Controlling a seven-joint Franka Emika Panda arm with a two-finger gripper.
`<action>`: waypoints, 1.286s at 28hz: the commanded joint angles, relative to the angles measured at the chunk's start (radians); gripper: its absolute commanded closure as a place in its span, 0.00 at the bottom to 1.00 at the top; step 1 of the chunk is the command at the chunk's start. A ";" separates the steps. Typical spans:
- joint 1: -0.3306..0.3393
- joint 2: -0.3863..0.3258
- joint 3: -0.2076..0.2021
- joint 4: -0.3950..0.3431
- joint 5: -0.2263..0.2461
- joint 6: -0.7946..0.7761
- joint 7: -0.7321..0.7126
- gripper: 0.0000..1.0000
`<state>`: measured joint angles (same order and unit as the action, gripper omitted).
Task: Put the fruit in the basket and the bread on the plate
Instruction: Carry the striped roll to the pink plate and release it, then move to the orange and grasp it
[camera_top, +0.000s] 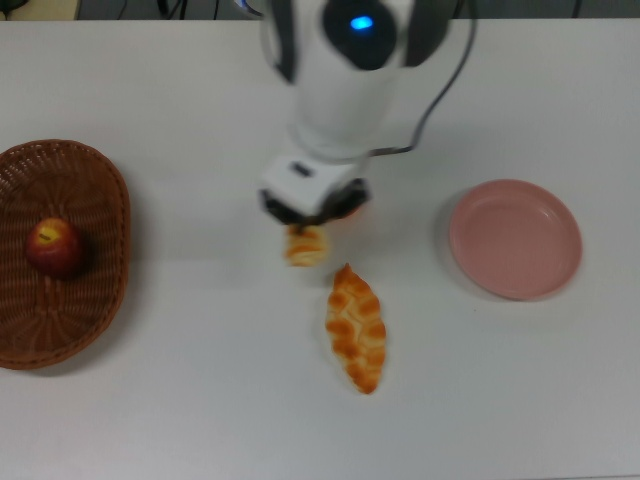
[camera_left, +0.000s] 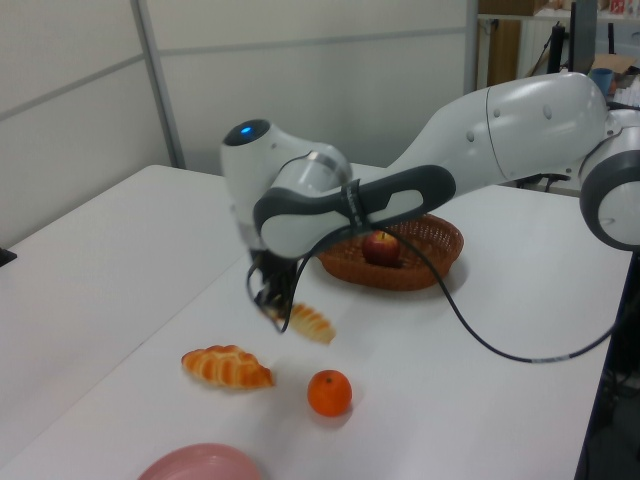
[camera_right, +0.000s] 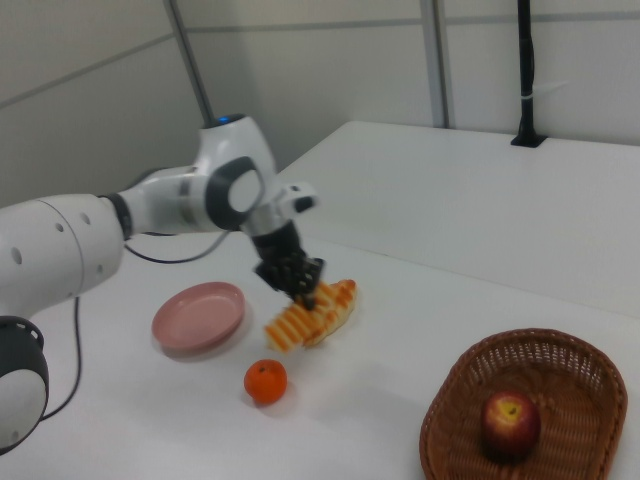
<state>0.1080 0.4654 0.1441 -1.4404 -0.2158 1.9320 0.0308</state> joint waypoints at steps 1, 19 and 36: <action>0.018 0.007 0.120 -0.006 0.012 0.117 0.044 1.00; 0.277 0.124 0.135 -0.057 -0.045 0.375 0.110 0.46; 0.214 -0.040 0.123 -0.022 -0.045 -0.037 0.244 0.00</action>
<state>0.3372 0.5198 0.2780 -1.4359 -0.2456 2.1075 0.2514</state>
